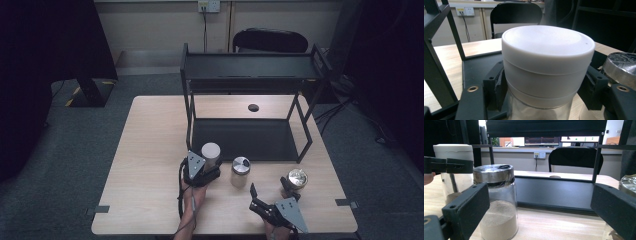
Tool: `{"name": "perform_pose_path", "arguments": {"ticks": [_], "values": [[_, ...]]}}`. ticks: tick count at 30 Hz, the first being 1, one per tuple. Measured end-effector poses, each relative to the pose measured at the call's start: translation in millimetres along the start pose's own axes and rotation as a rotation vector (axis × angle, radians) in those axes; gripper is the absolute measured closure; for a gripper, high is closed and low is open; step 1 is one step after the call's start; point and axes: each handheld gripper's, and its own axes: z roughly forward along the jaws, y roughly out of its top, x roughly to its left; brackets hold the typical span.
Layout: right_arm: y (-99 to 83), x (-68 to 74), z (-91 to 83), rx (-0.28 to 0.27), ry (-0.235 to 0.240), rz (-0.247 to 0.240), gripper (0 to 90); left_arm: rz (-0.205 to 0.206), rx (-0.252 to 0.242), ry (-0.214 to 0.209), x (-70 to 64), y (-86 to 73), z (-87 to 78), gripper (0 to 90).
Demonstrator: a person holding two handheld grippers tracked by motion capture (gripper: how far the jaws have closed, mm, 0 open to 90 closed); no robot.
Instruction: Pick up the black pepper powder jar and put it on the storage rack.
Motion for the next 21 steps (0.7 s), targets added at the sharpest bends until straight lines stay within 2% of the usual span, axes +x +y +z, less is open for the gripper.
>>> {"name": "perform_pose_path", "arguments": {"ticks": [8,21], "values": [[0.1,0.2,0.1,0.001,-0.001,0.000,1.2,0.003,0.020,0.011,-2.0,6.5,0.6,34.2],[-0.4,0.0,-0.2,-0.002,0.000,0.000,1.2,0.015,0.010,0.033,-9.1,4.1,0.4,34.5]]}}
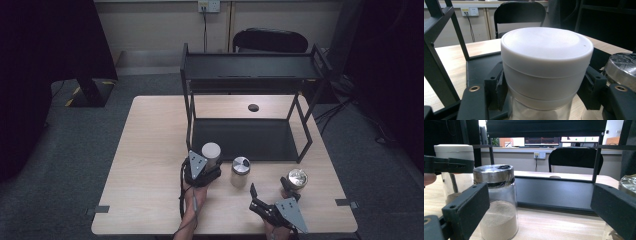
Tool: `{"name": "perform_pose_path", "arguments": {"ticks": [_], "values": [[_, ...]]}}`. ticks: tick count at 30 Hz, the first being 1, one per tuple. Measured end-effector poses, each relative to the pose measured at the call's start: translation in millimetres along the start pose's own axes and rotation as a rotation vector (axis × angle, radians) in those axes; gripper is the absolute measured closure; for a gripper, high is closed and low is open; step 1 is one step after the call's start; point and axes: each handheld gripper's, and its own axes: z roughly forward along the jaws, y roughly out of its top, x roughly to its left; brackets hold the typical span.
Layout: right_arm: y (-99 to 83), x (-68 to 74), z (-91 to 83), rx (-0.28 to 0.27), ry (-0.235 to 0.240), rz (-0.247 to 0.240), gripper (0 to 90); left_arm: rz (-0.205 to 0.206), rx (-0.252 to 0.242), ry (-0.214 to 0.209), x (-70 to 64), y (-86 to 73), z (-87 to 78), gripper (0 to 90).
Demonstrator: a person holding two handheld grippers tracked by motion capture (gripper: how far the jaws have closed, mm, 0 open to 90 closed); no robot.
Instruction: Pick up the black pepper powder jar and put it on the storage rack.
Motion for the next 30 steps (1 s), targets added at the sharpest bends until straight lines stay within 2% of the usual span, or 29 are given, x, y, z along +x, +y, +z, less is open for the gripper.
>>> {"name": "perform_pose_path", "arguments": {"ticks": [15,30], "values": [[0.0,0.3,0.0,0.000,-0.002,0.000,1.2,0.012,-0.019,-0.006,1.5,0.8,-2.3,34.6],[-0.1,0.8,-0.1,0.000,-0.004,0.001,1.2,0.019,-0.014,-0.014,2.5,4.5,-5.5,34.6]]}}
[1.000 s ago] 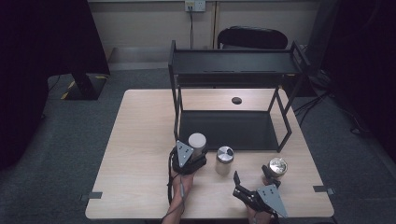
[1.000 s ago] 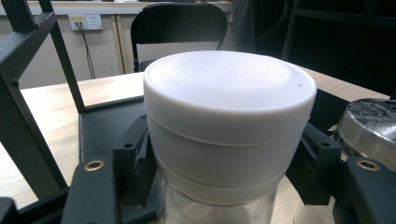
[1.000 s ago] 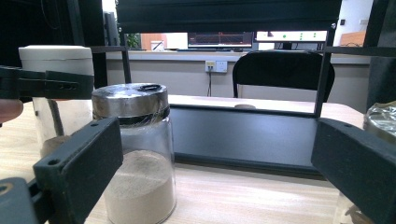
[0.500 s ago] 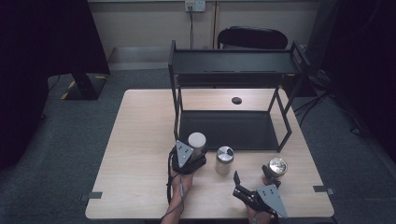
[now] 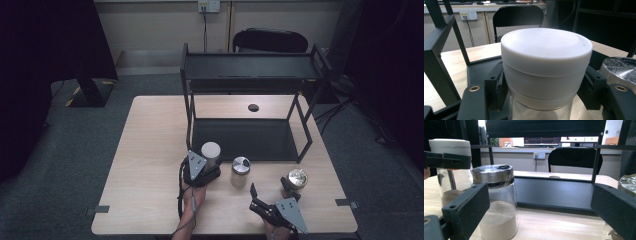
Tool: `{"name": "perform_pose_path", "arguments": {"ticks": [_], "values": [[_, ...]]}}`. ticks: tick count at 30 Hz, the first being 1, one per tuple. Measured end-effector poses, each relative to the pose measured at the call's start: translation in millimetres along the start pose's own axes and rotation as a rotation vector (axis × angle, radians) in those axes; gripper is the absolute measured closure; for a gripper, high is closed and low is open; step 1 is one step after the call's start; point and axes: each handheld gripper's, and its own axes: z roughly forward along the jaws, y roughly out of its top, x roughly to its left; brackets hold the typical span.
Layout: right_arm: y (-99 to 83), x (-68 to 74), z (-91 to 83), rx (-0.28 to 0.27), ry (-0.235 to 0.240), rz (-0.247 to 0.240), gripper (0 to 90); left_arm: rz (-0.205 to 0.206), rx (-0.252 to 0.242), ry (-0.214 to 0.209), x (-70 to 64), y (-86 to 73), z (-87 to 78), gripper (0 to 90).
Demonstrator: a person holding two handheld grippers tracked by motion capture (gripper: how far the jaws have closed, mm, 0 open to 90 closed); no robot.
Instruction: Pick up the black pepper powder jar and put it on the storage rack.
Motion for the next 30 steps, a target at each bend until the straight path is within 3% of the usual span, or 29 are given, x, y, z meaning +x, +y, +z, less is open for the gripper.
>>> {"name": "perform_pose_path", "arguments": {"ticks": [30], "values": [[-0.1,-0.3,-0.2,0.000,0.002,0.001,1.2,0.007,-0.013,-0.005,0.9,15.6,-3.6,34.6]]}}
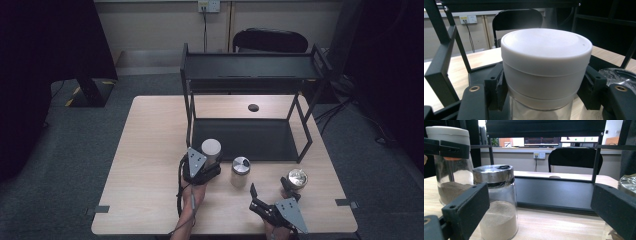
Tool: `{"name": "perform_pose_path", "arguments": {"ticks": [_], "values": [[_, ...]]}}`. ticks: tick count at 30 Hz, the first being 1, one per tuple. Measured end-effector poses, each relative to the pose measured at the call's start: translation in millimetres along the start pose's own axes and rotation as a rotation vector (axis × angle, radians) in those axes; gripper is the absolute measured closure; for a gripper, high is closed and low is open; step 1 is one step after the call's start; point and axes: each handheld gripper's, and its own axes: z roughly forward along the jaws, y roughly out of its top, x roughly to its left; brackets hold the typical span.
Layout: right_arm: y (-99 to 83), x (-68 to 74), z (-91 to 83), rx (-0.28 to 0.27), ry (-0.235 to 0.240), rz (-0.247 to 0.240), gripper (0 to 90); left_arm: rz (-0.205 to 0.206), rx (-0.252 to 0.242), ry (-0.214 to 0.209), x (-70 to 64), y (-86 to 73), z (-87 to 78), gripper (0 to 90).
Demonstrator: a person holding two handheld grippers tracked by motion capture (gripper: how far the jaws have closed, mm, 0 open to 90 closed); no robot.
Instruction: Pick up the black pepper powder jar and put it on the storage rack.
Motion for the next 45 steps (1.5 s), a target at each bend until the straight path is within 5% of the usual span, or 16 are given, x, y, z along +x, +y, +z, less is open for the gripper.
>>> {"name": "perform_pose_path", "arguments": {"ticks": [10,45], "values": [[0.0,0.1,0.0,0.000,-0.001,0.000,1.1,0.027,0.002,0.018,-3.5,8.7,2.1,34.6],[-0.2,-1.2,-0.1,-0.001,0.008,-0.001,1.1,-0.005,0.005,0.059,-5.5,27.6,25.2,34.6]]}}
